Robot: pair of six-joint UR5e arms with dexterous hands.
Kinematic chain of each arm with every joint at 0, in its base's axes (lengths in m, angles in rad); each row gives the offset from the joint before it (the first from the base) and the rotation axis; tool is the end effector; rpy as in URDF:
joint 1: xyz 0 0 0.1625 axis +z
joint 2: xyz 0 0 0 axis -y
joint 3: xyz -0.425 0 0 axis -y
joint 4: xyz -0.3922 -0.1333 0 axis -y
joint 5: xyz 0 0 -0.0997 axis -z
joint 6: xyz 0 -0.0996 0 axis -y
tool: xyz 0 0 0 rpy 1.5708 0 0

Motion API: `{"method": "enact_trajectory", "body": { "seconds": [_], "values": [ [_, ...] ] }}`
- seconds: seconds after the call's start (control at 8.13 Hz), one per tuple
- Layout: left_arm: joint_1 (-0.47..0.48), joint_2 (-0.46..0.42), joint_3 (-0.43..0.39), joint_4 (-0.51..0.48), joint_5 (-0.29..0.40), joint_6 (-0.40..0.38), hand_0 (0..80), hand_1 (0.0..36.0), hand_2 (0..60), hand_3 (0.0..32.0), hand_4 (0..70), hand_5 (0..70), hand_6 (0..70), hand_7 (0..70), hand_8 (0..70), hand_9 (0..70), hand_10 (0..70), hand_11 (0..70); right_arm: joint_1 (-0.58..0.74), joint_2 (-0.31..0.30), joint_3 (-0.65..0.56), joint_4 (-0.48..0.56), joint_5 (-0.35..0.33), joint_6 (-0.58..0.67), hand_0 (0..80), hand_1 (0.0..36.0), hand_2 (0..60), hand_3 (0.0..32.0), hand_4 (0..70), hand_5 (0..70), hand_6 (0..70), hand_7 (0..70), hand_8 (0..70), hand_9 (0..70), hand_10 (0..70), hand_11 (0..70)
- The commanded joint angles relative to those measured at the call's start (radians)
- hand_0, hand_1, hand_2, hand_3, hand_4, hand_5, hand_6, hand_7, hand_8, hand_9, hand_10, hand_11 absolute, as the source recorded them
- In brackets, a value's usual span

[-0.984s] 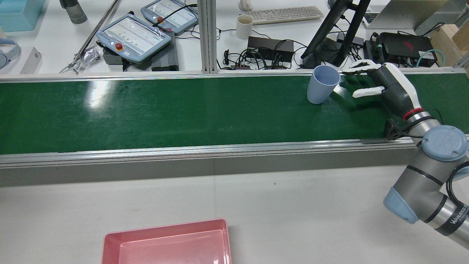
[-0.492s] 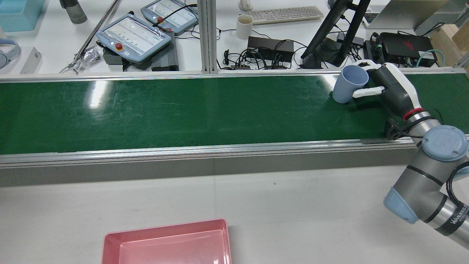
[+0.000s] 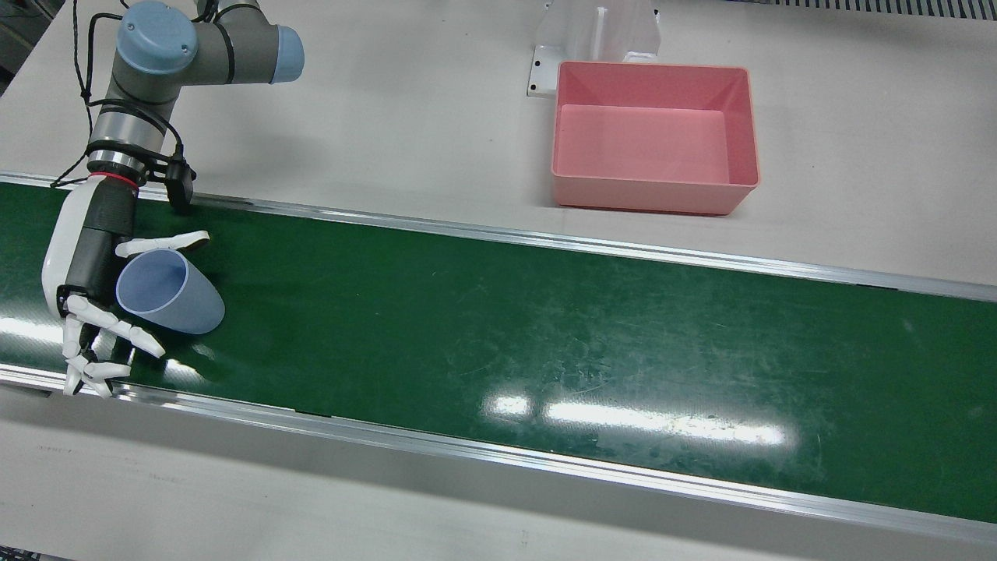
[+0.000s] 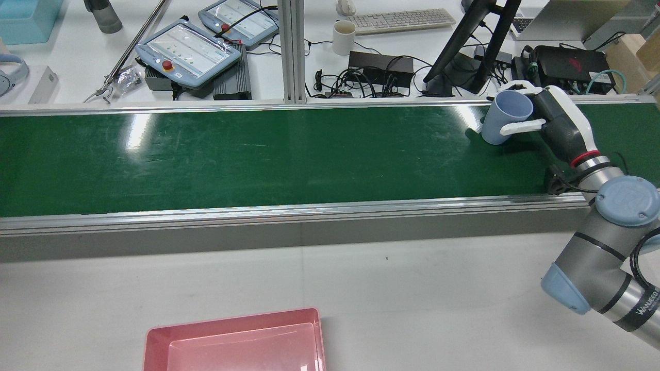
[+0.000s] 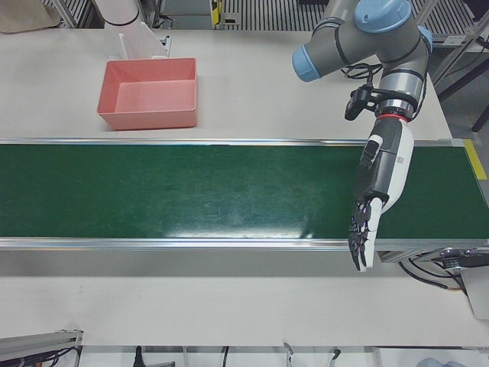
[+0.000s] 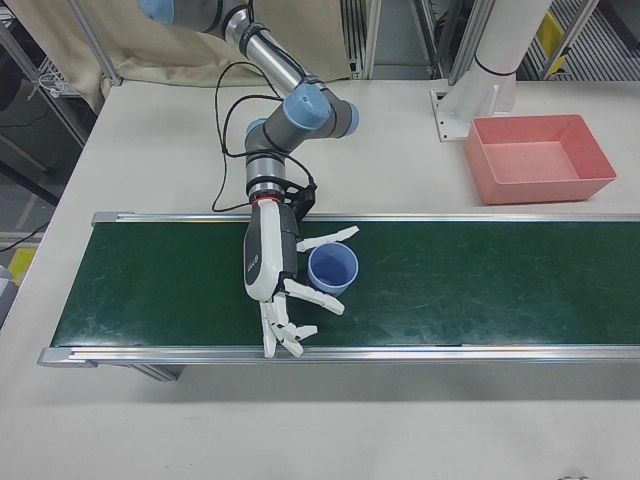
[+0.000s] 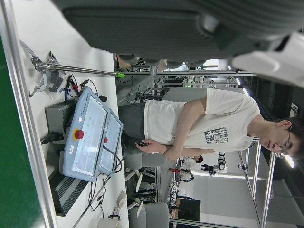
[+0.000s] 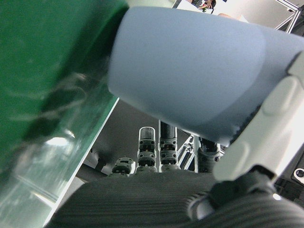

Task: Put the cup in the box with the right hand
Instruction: 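Lift the blue cup off the belt with the right hand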

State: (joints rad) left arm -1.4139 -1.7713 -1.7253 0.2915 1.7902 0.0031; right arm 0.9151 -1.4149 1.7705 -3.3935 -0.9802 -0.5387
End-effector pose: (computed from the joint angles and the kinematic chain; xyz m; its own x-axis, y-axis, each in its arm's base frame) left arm -0.0234 -0.5663 0.5360 -0.9301 -0.3669 -0.0169 -0.0070 0.0638 -0.9979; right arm -0.1712 -0.5322 0.5364 -0.8874 0.0158 0.4608 -0.4568 0.1050 -0.8833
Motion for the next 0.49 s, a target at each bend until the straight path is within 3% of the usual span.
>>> {"method": "enact_trajectory", "body": {
  "seconds": [0.0, 0.12, 0.37],
  "values": [
    [0.0, 0.0, -0.002, 0.0, 0.0, 0.0, 0.0, 0.0, 0.0, 0.0, 0.0, 0.0, 0.0, 0.0, 0.0, 0.0, 0.0, 0.0, 0.002, -0.004, 0.004, -0.001, 0.014, -0.017, 47.3, 12.0, 35.8, 0.0, 70.0, 0.0, 14.1, 63.9, 11.8, 26.4, 6.6, 8.5],
    [0.0, 0.001, 0.0, 0.0, 0.0, 0.0, 0.0, 0.0, 0.0, 0.0, 0.0, 0.0, 0.0, 0.0, 0.0, 0.0, 0.0, 0.0, 0.005, -0.004, 0.006, -0.001, 0.015, -0.015, 47.2, 14.0, 41.5, 0.0, 70.0, 0.0, 14.6, 65.8, 12.3, 27.6, 7.0, 9.1],
    [0.001, 0.0, 0.0, 0.0, 0.0, 0.0, 0.0, 0.0, 0.0, 0.0, 0.0, 0.0, 0.0, 0.0, 0.0, 0.0, 0.0, 0.0, 0.027, -0.01, 0.096, -0.003, 0.014, -0.053, 47.2, 13.6, 42.2, 0.0, 70.0, 0.0, 14.4, 64.6, 12.5, 27.9, 7.6, 10.0]
  ]
}}
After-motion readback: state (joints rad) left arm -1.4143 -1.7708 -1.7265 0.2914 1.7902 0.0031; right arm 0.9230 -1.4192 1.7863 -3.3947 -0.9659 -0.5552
